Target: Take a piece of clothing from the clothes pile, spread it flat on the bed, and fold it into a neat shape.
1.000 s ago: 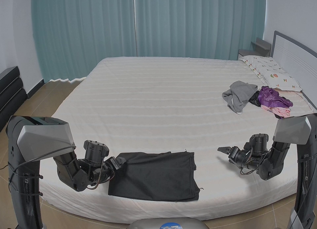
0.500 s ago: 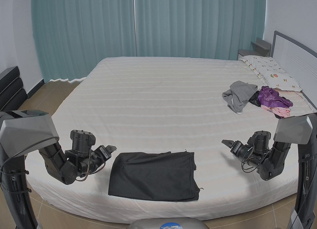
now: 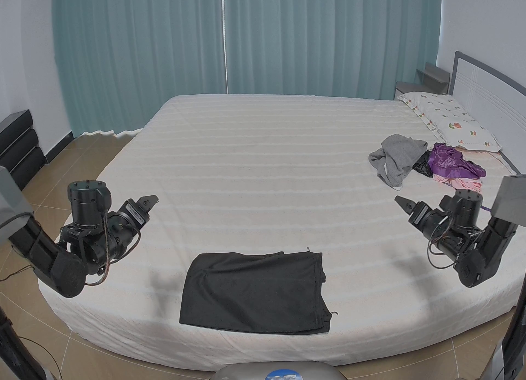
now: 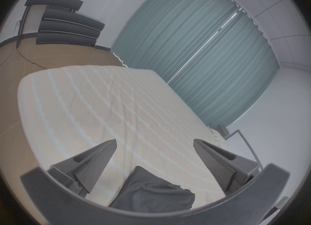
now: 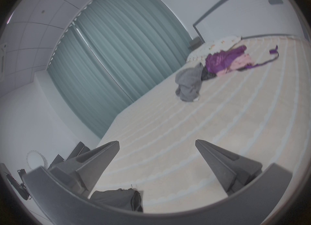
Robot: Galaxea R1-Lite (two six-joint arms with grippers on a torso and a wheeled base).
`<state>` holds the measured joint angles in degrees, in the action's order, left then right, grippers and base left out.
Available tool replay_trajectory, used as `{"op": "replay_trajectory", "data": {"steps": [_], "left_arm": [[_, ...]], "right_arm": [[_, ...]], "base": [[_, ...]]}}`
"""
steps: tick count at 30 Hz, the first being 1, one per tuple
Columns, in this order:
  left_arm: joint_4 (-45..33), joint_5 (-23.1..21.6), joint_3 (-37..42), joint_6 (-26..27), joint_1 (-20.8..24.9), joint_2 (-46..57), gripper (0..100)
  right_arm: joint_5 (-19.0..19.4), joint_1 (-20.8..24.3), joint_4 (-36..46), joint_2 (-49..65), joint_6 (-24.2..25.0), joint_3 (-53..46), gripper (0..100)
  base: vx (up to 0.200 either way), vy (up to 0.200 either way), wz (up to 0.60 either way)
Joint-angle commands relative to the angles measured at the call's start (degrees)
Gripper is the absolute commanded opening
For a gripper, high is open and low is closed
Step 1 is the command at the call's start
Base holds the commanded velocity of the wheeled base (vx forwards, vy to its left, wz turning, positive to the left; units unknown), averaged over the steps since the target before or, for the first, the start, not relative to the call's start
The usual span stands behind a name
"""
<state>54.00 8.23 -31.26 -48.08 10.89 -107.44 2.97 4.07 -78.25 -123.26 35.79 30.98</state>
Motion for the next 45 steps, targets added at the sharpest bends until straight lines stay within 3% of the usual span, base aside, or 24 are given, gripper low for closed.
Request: {"op": "replay_trajectory", "data": {"steps": [1, 4, 9, 14, 19, 23, 25, 27, 34, 40, 45], "left_arm": [[4.88, 3.72, 7.88, 0.18, -0.08, 11.20, 100], [8.22, 5.22, 10.25, 0.53, -0.08, 14.36, 100], [11.03, 7.50, 17.90, 11.87, -0.08, 29.21, 100], [8.93, 7.94, 20.18, 16.26, -0.52, 39.58, 100], [2.77, 10.32, 21.41, 22.15, -0.43, 50.48, 100], [-6.37, 11.11, 21.41, 28.04, -0.43, 60.50, 100], [-11.82, 11.63, 21.24, 33.93, -0.16, 67.97, 100], [-15.16, 11.72, 20.89, 36.57, -0.34, 72.37, 100], [-26.93, 11.81, 20.80, 42.02, -3.33, 86.43, 100], [-31.77, 11.63, 20.89, 47.38, -6.49, 93.90, 100], [-34.49, 11.63, 20.89, 50.80, -6.84, 98.56, 100]], "right_arm": [[-0.51, -3.02, -0.50, 19.11, -4.68, -9.44, 100], [-0.43, -3.28, -0.41, 25.61, -5.38, -13.40, 100], [-0.34, -3.28, -0.06, 43.28, -10.92, -25.00, 100], [-0.43, -3.19, 1.00, 54.26, -15.49, -30.98, 100], [0.10, -5.04, 14.27, 69.29, -18.57, -30.98, 100], [0.37, -5.13, 28.68, 82.39, -24.72, -30.54, 100], [1.33, -4.69, 39.05, 90.48, -28.50, -29.66, 100], [1.68, -4.69, 46.96, 95.66, -30.52, -28.16, 100], [2.91, -4.60, 74.56, 112.71, -38.60, -18.94, 100], [3.09, -5.39, 86.25, 119.48, -42.47, -14.98, 100], [2.21, -4.60, 86.86, 121.94, -44.76, -14.28, 100]], "base": [[0.000, 0.000, 0.00], [0.000, 0.000, 0.00], [0.000, 0.000, 0.00], [0.000, 0.000, 0.00], [0.000, 0.000, 0.00], [0.000, 0.000, 0.00], [0.000, 0.000, 0.00], [0.000, 0.000, 0.00], [0.000, 0.000, 0.00], [0.000, 0.000, 0.00], [0.000, 0.000, 0.00]]}}
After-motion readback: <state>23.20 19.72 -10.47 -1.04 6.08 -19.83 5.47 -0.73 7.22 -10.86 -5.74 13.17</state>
